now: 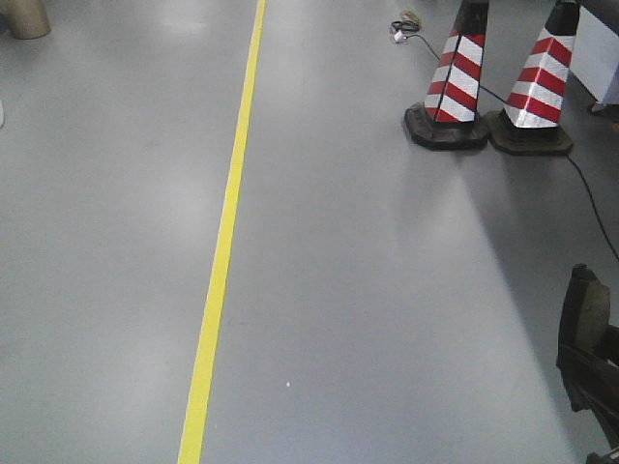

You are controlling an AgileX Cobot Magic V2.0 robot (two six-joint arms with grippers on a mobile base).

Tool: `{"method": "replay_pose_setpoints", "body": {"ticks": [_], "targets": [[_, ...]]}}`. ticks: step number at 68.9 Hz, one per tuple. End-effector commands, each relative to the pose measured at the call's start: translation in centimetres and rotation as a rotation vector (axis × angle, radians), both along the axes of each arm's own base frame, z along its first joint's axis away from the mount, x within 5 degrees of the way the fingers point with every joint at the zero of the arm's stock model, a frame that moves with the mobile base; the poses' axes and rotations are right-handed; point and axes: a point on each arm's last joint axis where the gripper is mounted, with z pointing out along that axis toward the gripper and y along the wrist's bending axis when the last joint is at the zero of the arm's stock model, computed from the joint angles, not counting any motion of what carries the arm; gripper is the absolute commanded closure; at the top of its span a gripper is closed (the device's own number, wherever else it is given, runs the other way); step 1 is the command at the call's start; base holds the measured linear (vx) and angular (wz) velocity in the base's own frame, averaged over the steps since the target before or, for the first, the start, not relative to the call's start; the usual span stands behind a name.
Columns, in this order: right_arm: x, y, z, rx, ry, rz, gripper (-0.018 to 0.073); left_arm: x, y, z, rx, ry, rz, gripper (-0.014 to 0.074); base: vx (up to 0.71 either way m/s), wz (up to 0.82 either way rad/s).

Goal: Move and align brake pads A on conveyor
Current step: 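Drive along the yellow floor line toward the striped cones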

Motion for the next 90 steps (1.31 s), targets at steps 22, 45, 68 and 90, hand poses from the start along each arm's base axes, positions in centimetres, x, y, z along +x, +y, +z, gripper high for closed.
{"method": "replay_pose_setpoints", "body": {"ticks": [22,45,68,90], "targets": [[0.21,0.19,1.79,0.037,-0.112,0.013,0.0504,0.03,-0.03,1.84,-0.025,-0.121,-0.002,0.0498,0.57,0.01],[0.21,0.19,1.79,0.037,-0.112,0.013,0.0504,0.03,-0.03,1.84,-0.025,-0.121,-0.002,0.0498,0.58,0.01],[0.21,0.19,1.79,0.037,-0.112,0.013,0.0504,0.03,-0.03,1.84,-0.025,-0.121,-0.002,0.0498,0.57,0.0],[0.21,0.19,1.79,0.037,-0.112,0.013,0.0504,0.03,-0.03,1.84,-0.025,-0.121,-0.002,0.0498,0.54,0.02]]}}
